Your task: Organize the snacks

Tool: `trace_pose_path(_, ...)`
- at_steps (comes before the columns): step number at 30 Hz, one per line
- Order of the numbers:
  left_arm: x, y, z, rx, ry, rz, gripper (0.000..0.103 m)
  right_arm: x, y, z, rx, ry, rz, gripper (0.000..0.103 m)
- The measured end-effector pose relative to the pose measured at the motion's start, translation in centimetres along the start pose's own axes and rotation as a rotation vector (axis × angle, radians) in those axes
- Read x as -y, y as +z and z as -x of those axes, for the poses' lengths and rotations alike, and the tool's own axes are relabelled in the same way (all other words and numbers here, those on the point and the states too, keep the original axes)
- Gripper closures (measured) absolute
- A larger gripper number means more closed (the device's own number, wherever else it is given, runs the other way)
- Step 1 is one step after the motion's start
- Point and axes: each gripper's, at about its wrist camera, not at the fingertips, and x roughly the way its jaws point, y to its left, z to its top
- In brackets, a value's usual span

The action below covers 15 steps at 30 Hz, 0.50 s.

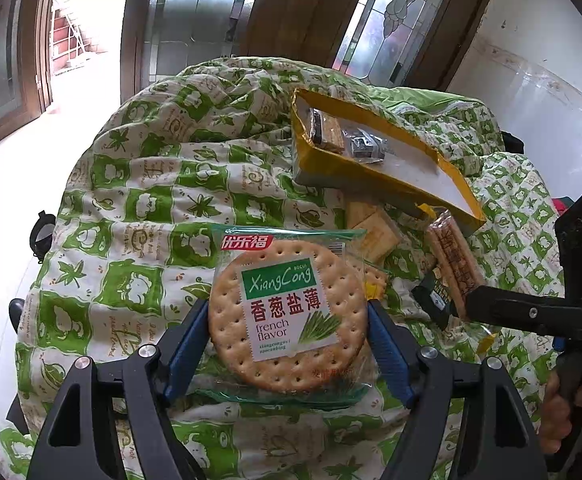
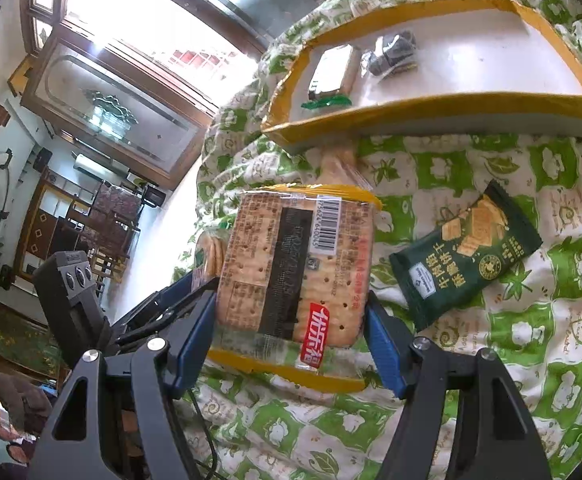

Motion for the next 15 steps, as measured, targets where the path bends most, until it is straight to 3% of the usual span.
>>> trace_pose_path(15,0.7,0.9,0.5,-0.007,-0.009,0.021,0.024,0.8,0.5,1.6,0.045,0.0,-0.023,0.033)
